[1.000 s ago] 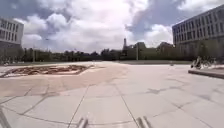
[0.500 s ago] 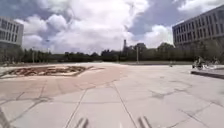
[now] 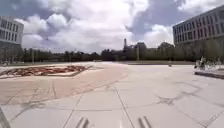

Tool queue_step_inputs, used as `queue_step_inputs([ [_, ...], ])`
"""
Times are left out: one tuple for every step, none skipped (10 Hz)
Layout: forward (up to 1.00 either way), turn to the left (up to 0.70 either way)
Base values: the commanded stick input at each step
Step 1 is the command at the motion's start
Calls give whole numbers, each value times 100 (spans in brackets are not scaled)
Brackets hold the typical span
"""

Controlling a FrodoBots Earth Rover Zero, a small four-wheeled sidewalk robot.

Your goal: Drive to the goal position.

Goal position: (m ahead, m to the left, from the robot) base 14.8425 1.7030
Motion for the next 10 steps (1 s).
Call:
queue_step_inputs([
  [50,0],
  [50,0],
  [50,0],
  [50,0],
  [50,0],
  [50,0],
  [50,0],
  [50,0],
  [50,0],
  [50,0],
])
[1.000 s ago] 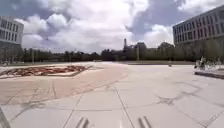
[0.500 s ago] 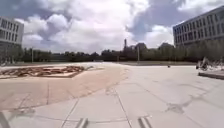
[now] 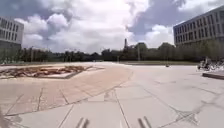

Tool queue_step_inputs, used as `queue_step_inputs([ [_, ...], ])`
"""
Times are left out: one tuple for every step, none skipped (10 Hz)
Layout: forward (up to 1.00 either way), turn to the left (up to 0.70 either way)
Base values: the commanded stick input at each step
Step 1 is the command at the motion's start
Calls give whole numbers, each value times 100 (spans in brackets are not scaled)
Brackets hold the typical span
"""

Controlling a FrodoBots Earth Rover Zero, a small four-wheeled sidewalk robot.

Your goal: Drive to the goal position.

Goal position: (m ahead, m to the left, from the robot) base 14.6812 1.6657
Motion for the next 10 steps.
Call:
queue_step_inputs([
  [50,0],
  [50,0],
  [50,0],
  [50,0],
  [50,0],
  [50,0],
  [50,0],
  [50,0],
  [50,0],
  [50,0],
])
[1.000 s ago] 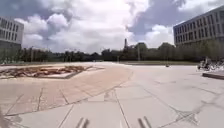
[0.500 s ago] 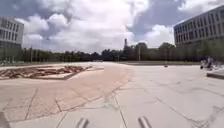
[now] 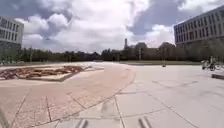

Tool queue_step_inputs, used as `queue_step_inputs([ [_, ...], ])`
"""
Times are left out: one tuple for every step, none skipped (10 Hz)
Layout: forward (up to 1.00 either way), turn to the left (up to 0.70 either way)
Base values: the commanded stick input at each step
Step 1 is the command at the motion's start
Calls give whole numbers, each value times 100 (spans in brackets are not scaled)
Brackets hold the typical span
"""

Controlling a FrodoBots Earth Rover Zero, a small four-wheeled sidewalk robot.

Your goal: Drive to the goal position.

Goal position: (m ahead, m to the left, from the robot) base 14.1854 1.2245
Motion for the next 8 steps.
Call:
queue_step_inputs([
  [50,0],
  [50,0],
  [50,0],
  [50,0],
  [50,0],
  [50,0],
  [50,0],
  [50,0],
])
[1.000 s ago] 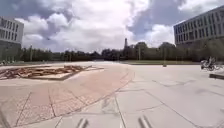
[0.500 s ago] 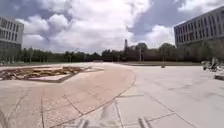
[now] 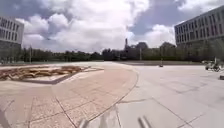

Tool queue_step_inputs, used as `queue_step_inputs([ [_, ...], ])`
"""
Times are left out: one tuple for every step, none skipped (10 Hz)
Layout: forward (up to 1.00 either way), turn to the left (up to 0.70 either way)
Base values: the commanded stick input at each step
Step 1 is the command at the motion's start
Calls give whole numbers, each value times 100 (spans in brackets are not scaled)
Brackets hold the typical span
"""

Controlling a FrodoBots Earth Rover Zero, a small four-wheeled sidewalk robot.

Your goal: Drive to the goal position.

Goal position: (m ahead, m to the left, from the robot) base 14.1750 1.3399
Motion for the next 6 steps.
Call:
queue_step_inputs([
  [50,0],
  [50,0],
  [50,0],
  [50,0],
  [50,0],
  [50,0],
])
